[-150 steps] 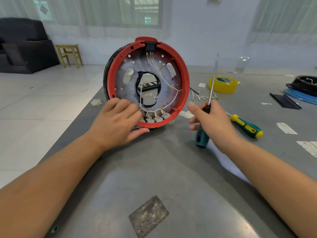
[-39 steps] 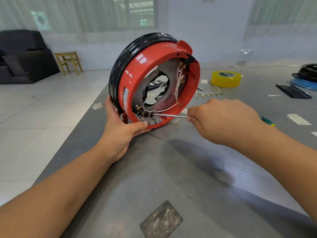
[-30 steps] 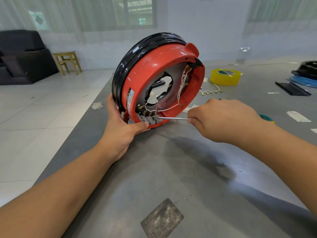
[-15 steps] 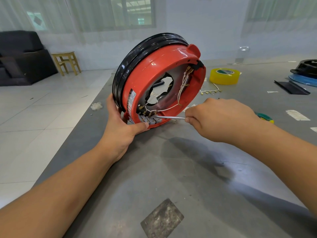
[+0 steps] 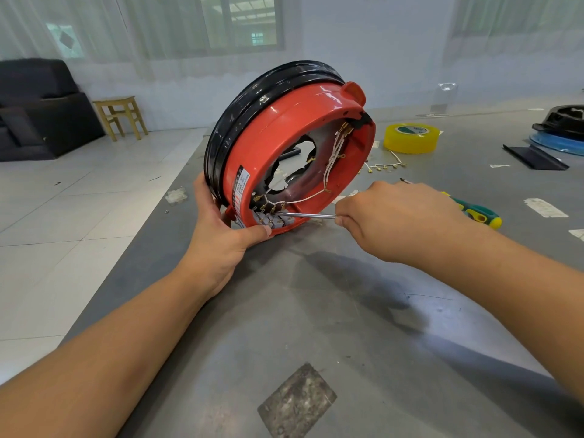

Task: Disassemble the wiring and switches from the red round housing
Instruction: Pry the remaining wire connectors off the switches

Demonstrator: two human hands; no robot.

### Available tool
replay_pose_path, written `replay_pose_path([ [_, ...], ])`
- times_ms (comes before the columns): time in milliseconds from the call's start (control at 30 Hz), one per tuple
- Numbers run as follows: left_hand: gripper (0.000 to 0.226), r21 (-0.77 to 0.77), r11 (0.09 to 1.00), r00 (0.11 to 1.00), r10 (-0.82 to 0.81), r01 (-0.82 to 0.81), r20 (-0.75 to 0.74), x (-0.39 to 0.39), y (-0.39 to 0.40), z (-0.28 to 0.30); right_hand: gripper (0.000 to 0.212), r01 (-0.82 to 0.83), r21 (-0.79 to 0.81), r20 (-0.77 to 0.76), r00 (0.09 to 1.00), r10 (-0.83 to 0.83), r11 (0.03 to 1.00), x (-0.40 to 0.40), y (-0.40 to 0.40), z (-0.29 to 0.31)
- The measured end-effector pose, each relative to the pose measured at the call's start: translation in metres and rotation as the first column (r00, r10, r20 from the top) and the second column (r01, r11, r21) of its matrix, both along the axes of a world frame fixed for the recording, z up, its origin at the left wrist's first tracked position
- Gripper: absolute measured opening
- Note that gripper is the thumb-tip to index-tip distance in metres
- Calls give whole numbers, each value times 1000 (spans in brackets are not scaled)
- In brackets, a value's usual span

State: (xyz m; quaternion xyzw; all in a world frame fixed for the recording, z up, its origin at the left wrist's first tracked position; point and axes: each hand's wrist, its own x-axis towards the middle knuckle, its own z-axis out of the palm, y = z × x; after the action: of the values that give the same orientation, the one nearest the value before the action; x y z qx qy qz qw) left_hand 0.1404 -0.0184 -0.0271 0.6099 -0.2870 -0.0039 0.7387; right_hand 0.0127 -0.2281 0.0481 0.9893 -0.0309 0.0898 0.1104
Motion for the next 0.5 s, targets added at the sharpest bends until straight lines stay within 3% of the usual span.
replay_pose_path([
  [500,93,-59,998,993,0,-7,-117,-2,1,2,14,59,-13,75,996,-58,998,0,10,-17],
])
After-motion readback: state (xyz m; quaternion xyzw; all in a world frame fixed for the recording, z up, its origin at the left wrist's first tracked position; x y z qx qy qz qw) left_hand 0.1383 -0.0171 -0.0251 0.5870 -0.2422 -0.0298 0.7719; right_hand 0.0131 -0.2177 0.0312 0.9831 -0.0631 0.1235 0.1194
